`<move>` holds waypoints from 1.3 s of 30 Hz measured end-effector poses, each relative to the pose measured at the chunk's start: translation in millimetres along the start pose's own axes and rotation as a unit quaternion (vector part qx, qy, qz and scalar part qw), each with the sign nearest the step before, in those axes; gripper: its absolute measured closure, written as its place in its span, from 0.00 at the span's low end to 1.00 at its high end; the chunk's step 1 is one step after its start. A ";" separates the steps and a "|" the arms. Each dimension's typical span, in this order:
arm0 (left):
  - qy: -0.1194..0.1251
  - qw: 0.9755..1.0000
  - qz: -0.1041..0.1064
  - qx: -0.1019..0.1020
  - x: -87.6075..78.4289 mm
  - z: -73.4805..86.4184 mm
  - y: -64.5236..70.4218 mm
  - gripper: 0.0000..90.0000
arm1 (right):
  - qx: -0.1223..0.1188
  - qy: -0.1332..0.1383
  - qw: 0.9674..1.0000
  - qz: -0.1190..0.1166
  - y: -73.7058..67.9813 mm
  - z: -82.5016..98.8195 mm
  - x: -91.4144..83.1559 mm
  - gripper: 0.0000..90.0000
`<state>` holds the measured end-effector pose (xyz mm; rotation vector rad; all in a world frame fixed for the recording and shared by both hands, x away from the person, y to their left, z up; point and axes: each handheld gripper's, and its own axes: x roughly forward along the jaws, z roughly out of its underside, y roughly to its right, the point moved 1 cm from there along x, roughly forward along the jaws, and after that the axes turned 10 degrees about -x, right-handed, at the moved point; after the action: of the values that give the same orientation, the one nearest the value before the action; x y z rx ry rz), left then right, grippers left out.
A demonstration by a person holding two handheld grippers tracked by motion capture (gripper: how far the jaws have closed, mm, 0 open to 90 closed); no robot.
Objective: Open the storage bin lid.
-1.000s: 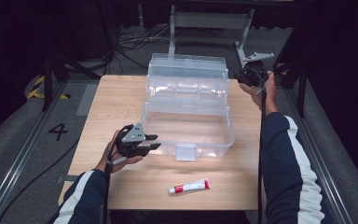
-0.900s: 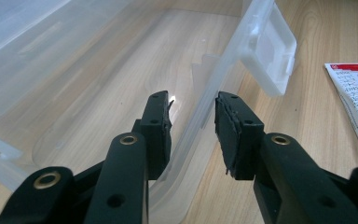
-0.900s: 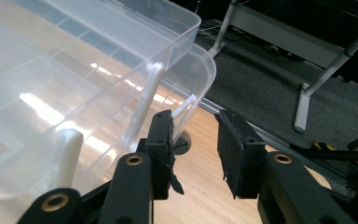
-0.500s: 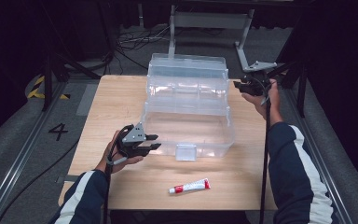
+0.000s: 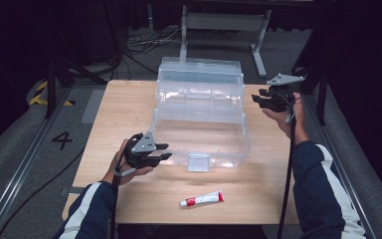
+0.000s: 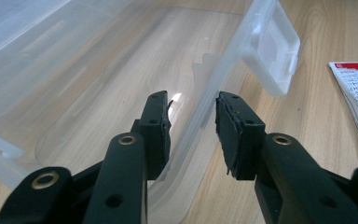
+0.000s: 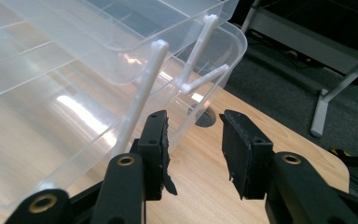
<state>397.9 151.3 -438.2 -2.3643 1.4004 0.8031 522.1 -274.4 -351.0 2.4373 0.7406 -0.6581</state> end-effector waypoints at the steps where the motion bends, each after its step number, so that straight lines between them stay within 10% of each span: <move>1: 0.000 1.000 0.000 0.000 0.1 0.0 0.1 0.72 | 0.000 0.000 1.000 -0.001 -1.1 1.0 -2.4 0.68; 39: -0.004 1.000 -0.004 0.000 1.0 -0.9 2.1 0.72 | -0.040 0.002 0.997 -0.071 -49.1 53.5 -60.2 0.58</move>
<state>396.7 149.0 -437.9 -2.3617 1.3880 0.8095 432.0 -292.2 -372.8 2.3300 0.9310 -0.6641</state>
